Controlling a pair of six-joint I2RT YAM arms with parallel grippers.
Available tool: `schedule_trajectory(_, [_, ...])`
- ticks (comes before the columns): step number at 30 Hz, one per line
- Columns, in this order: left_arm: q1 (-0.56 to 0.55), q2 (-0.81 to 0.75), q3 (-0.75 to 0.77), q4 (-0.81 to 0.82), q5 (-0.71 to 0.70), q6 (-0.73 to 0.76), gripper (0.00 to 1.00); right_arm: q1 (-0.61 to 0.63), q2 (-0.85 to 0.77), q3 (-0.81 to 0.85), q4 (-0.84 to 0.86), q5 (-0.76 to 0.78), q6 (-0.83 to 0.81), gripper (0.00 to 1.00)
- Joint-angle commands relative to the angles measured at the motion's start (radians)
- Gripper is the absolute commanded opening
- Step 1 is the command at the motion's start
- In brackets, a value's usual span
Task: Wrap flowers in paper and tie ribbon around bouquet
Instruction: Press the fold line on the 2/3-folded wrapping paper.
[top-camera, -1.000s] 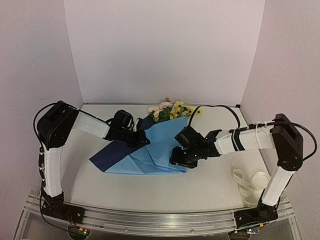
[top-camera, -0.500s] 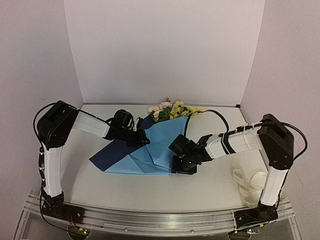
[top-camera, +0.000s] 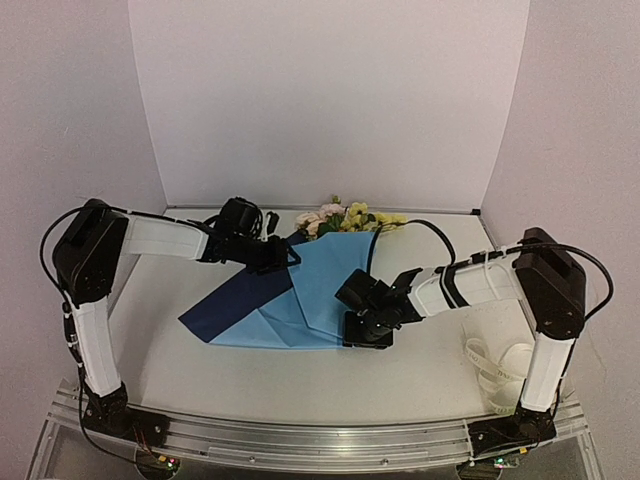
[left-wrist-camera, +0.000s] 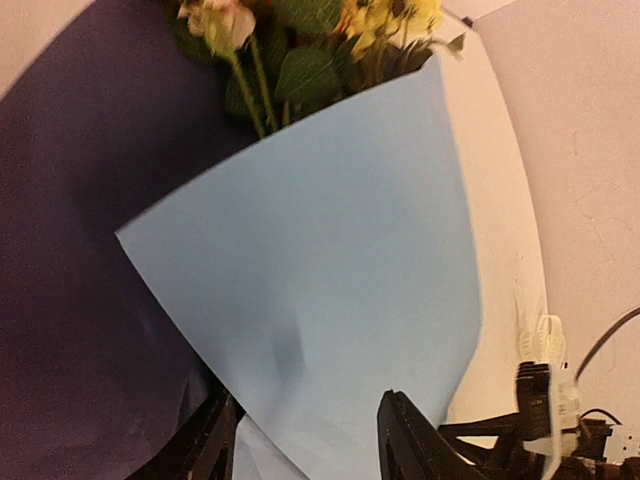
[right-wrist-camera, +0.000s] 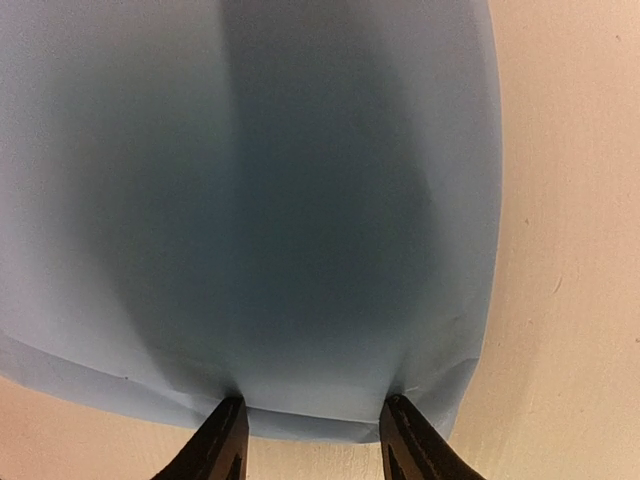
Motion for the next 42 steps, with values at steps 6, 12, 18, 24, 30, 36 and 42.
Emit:
schedule_trajectory(6, [-0.076,-0.164,0.012,0.009,0.006,-0.088,0.35,0.002,0.067,0.0,-0.07,0.004,-0.001,0.47])
schedule_trajectory(12, [-0.117,-0.06,-0.044,0.149,0.182,-0.254,0.17,0.002,0.07,0.008,-0.071,0.004,0.0,0.47])
schedule_trajectory(18, [-0.134,0.007,-0.07,0.185,0.285,-0.301,0.14,0.002,0.071,0.011,-0.074,0.003,0.002,0.47])
schedule_trajectory(24, [-0.141,0.077,-0.103,0.201,0.329,-0.316,0.13,0.002,0.077,0.019,-0.075,0.0,0.008,0.47])
schedule_trajectory(30, [-0.14,0.104,-0.087,0.054,0.242,-0.229,0.11,0.002,0.074,0.019,-0.075,-0.005,0.01,0.47])
schedule_trajectory(36, [-0.14,0.143,-0.067,-0.037,0.165,-0.178,0.06,0.002,0.037,0.031,-0.088,0.001,-0.008,0.49])
schedule_trajectory(42, [-0.14,0.165,-0.063,-0.04,0.16,-0.171,0.05,0.002,-0.001,0.104,-0.134,0.016,-0.038,0.55])
